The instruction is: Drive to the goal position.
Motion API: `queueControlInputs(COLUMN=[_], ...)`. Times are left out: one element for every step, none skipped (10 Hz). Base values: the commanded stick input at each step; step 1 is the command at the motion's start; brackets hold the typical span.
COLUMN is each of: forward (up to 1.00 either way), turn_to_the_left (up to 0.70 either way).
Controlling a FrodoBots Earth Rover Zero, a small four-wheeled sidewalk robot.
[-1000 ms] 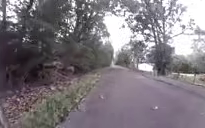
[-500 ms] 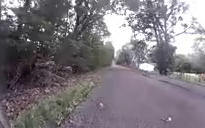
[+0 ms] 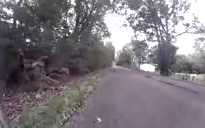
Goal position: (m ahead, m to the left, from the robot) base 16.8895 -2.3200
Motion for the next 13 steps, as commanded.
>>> queueControlInputs(forward=[0.7, 0.7, 0.7, 0.7, 0.7, 0.7, 0.7, 0.7, 0.7, 0.7, 0.7, 0.7, 0.7], turn_to_the_left=[0.0, 0.0, 0.0, 0.0, 0.0, 0.0, 0.0, 0.0, 0.0, -0.08, -0.32, -0.33, -0.26])
